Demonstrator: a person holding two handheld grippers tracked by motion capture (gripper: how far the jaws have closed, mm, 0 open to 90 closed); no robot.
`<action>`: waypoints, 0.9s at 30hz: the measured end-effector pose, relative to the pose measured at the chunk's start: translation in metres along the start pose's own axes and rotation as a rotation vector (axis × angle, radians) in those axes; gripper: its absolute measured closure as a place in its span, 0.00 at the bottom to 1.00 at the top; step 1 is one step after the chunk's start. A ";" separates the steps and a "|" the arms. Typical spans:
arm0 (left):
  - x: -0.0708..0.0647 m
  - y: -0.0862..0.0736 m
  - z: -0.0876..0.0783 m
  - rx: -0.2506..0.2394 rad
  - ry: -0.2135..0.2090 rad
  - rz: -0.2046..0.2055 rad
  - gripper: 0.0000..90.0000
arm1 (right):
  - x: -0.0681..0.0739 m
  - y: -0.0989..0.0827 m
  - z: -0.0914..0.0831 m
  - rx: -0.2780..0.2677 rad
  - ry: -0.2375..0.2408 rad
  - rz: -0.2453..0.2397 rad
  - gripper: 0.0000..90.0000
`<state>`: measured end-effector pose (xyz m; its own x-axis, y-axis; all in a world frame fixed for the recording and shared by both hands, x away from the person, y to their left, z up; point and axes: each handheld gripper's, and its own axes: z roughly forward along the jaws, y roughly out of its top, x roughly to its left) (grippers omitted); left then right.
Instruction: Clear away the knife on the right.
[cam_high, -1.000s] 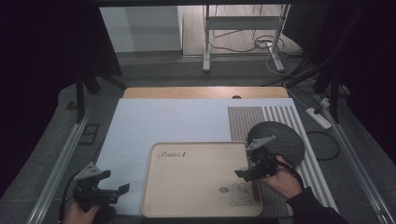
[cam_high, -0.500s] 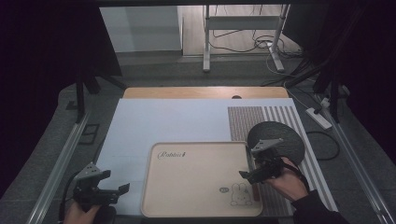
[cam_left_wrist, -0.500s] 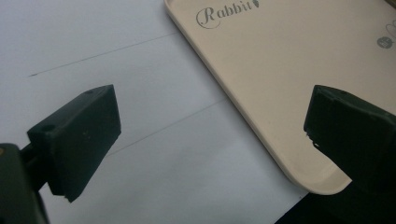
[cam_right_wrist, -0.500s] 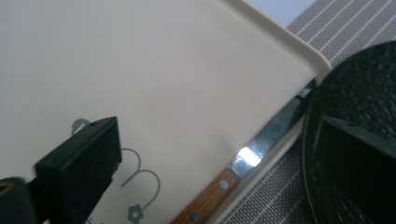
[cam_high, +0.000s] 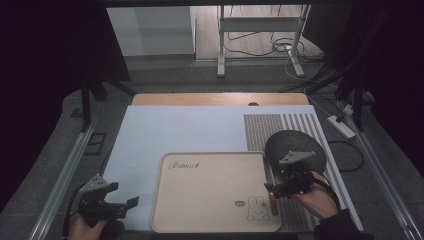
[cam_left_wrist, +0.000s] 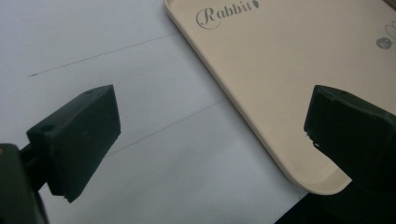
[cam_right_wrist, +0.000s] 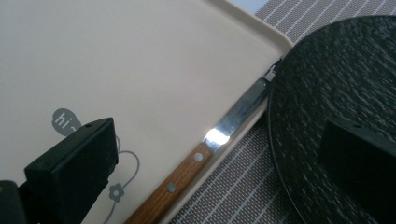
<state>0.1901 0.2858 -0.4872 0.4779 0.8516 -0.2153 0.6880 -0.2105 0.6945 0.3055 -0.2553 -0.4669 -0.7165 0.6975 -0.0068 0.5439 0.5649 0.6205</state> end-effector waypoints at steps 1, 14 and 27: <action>0.000 0.000 0.000 0.000 0.000 0.000 0.04 | -0.001 -0.001 -0.001 -0.003 0.000 0.003 0.00; 0.000 0.000 -0.001 -0.002 -0.001 -0.003 0.04 | -0.010 -0.015 -0.010 -0.017 -0.019 0.043 0.00; 0.001 -0.001 -0.001 -0.009 -0.003 -0.008 0.04 | -0.013 -0.029 -0.028 -0.060 -0.049 0.084 0.00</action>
<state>0.1893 0.2874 -0.4872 0.4738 0.8520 -0.2225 0.6871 -0.1996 0.6986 0.2865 -0.2928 -0.4621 -0.6466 0.7628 0.0095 0.5726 0.4772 0.6666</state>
